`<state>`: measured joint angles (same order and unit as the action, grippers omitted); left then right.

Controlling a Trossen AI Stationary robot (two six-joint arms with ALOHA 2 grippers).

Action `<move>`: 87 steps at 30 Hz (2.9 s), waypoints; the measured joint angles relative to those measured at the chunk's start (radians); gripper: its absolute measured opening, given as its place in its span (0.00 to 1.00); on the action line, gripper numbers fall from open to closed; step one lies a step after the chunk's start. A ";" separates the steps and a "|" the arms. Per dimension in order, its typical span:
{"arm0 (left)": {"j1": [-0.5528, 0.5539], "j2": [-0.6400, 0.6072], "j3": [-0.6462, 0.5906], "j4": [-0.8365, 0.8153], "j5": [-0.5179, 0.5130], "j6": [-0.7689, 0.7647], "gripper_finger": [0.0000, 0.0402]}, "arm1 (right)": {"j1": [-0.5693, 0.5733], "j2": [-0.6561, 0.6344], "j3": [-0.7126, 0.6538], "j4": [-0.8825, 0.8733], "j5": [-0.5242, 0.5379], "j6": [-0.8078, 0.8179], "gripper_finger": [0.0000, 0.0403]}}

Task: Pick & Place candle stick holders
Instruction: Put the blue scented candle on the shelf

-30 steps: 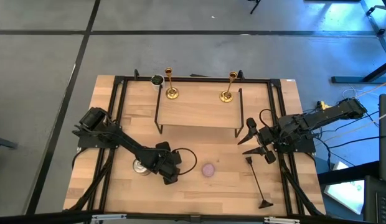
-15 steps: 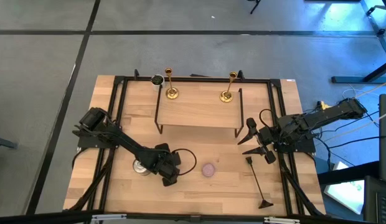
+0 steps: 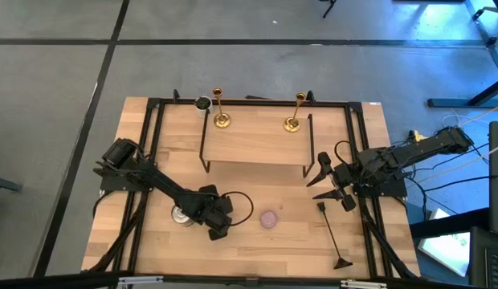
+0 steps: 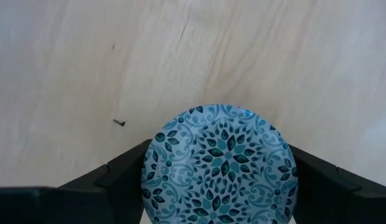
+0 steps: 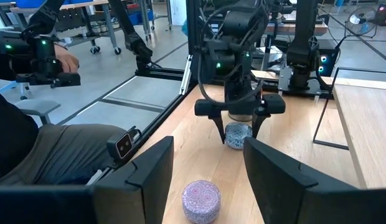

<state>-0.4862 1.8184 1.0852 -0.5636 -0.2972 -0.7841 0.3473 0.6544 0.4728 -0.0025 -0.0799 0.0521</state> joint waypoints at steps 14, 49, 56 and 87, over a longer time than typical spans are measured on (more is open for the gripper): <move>0.050 -0.016 0.285 -0.245 -0.047 0.147 0.73 | 0.000 0.000 0.000 0.002 0.000 -0.007 0.49; 0.510 -0.184 0.476 -0.637 -0.002 0.168 0.73 | 0.000 0.000 0.000 0.001 -0.001 -0.007 0.49; 0.564 -0.184 0.475 -0.623 0.013 0.180 0.73 | 0.000 0.000 0.000 0.001 -0.001 -0.007 0.49; 0.597 -0.126 0.473 -0.626 0.039 0.176 0.73 | 0.000 0.000 0.000 0.000 -0.001 -0.008 0.49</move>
<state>0.1111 1.6923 1.5578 -1.1897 -0.2577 -0.6082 0.3476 0.6544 0.4728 -0.0023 -0.0807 0.0446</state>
